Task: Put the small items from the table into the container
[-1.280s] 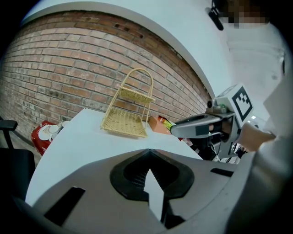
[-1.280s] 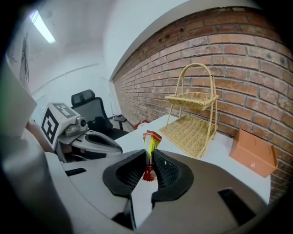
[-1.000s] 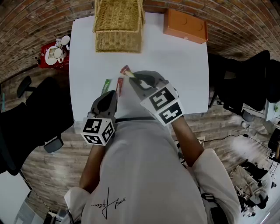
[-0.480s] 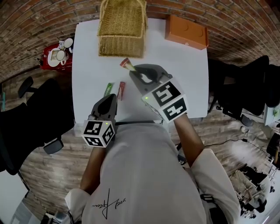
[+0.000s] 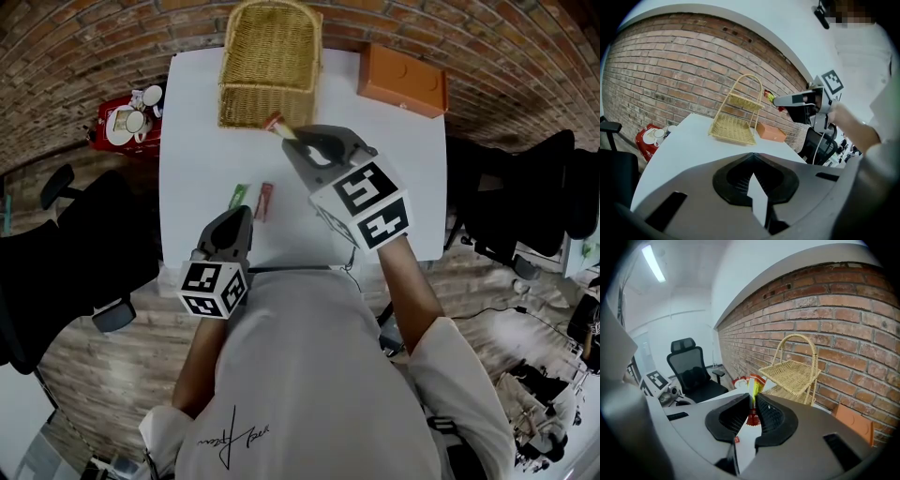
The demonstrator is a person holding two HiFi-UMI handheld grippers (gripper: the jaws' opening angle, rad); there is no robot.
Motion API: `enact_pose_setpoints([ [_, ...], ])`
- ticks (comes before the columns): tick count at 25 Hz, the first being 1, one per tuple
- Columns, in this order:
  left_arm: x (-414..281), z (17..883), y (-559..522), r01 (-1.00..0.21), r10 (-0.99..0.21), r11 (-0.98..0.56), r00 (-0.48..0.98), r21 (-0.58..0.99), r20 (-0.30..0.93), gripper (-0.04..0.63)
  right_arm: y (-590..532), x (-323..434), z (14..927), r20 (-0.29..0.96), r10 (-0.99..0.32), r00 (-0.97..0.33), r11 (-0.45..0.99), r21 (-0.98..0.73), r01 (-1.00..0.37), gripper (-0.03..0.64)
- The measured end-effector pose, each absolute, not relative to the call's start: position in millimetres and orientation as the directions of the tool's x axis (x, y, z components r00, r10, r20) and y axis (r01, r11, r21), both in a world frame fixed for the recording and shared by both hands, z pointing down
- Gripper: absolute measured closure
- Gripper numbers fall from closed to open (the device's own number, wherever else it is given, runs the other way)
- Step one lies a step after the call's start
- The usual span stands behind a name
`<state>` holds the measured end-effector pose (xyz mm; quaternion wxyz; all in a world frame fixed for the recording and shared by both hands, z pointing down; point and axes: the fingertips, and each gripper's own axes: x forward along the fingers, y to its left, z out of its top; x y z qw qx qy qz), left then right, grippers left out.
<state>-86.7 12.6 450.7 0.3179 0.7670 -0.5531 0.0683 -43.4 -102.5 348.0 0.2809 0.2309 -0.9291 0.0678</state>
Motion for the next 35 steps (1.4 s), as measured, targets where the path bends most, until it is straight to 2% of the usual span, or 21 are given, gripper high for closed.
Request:
enact_pose_setpoints([
  [14,-96,453,6,-0.897,-0.799,-0.177,0.371,0.404,0.473,0.584,-144,-48,334,0.544,-0.43,-0.72,0.872,0.044,-0.488,0.557],
  [21,-104,457,2,-0.881,-0.799,-0.142,0.371,0.452,0.473,0.584,-168,-50,330,0.543,-0.456,-0.706,0.862,0.07,-0.503,0.557],
  [35,-111,461,-2,-0.878,-0.798,-0.121,0.364,0.464,0.48,0.584,-203,-48,352,0.593,-0.48,-0.647,0.83,0.067,-0.554,0.557],
])
